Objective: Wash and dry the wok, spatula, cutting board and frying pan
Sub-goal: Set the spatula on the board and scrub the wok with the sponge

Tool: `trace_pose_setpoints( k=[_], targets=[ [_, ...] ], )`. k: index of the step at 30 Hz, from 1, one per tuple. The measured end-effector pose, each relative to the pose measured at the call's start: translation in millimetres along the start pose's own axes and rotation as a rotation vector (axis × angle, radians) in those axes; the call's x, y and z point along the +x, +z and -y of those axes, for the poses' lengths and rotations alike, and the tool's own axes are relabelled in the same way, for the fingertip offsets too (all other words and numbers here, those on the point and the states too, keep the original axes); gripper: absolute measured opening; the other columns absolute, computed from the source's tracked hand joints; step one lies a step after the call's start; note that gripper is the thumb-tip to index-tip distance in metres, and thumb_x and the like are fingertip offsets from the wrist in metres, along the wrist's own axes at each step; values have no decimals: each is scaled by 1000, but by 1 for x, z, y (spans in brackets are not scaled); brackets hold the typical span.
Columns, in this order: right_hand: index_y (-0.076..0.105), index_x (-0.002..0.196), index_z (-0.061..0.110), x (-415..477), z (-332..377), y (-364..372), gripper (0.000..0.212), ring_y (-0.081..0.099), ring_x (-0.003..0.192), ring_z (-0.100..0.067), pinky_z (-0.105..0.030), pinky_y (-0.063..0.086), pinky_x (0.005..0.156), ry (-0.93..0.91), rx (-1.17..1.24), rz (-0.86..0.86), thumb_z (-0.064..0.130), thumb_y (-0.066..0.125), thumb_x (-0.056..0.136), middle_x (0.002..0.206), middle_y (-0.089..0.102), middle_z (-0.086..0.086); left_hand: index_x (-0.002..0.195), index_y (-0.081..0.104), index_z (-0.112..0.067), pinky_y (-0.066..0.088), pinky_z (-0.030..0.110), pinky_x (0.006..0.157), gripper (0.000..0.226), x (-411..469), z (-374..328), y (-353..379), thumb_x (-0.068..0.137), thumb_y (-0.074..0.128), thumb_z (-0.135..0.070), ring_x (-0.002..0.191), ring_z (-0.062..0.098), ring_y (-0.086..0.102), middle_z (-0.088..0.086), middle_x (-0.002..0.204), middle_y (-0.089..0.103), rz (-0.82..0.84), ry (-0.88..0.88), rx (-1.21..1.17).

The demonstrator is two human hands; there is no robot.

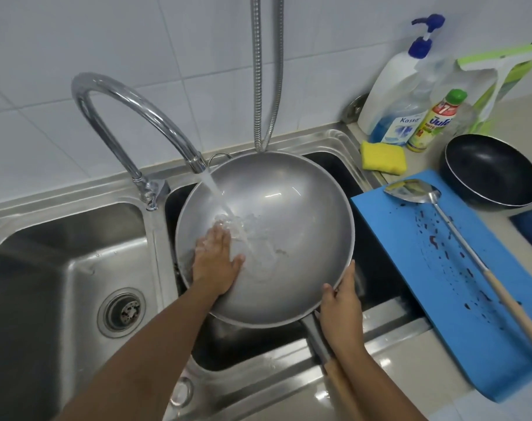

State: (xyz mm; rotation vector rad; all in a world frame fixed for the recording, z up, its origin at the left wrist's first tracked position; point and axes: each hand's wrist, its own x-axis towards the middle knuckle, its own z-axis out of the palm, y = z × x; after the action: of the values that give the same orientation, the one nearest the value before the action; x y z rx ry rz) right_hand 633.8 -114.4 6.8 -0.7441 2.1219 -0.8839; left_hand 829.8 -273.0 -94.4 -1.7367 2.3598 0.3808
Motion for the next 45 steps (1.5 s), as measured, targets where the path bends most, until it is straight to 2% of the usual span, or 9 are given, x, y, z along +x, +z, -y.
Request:
trace_pose_setpoints(
  k=[4,12,19,22,25,27,31,39,45],
  targets=[
    [4,153,40,1,4,2,72,59,82,-4,-32,55,73,13,-3,-6,17,47,100,96,58,14,153,-11,-7,-10,48,120,70,3,-6,-2,101,7,-50,148,29,-17,16,161,-16,50,-61,70],
    [10,152,38,0,2,-1,67,66,87,-9,-33,59,72,-31,-26,-1,18,46,100,109,64,4,153,-18,-20,-14,41,120,70,-11,-137,0,100,10,-57,145,16,-27,2,160,-24,168,313,-395],
    [8,151,44,15,-1,-14,66,57,93,-4,-32,50,84,-52,7,88,25,46,100,105,56,22,149,-20,-21,-11,41,120,75,89,-155,-29,95,10,-63,148,19,-21,3,161,-20,-134,210,-332],
    [8,151,46,26,0,-22,70,58,104,-13,-36,49,94,-64,-3,115,20,47,99,109,56,18,155,-1,-16,4,50,121,80,104,-124,-12,94,14,-65,151,27,-3,10,164,0,-164,71,-256],
    [9,151,46,29,0,-22,70,60,100,-11,-31,51,85,-75,2,108,18,47,99,110,60,14,152,25,-5,12,52,119,75,93,-67,8,98,19,-57,147,33,20,17,158,25,-293,-209,-244],
    [12,151,44,30,0,-22,69,61,97,-8,-26,49,78,-93,4,101,17,48,99,108,62,14,154,16,-2,5,49,122,74,72,-29,18,100,21,-52,149,33,9,19,161,13,-283,-235,-105],
    [14,153,39,31,0,-23,67,58,87,-2,-25,48,76,-119,2,118,15,48,99,96,58,23,154,13,-1,2,53,120,73,28,-29,26,99,22,-47,149,36,7,23,160,11,-120,-289,-67],
    [26,150,29,30,3,-25,62,61,100,-14,-20,48,74,-167,13,107,6,47,97,112,60,4,153,-15,-26,-14,42,119,64,-44,-144,-2,102,11,-53,146,17,-24,-2,159,-24,374,182,-456],
    [23,151,30,30,3,-29,63,58,99,-16,-32,50,83,-139,21,139,8,47,97,110,60,3,156,-4,-22,-14,53,116,75,-60,-26,8,95,8,-63,149,26,-17,7,162,-15,318,-33,55]
  ],
)
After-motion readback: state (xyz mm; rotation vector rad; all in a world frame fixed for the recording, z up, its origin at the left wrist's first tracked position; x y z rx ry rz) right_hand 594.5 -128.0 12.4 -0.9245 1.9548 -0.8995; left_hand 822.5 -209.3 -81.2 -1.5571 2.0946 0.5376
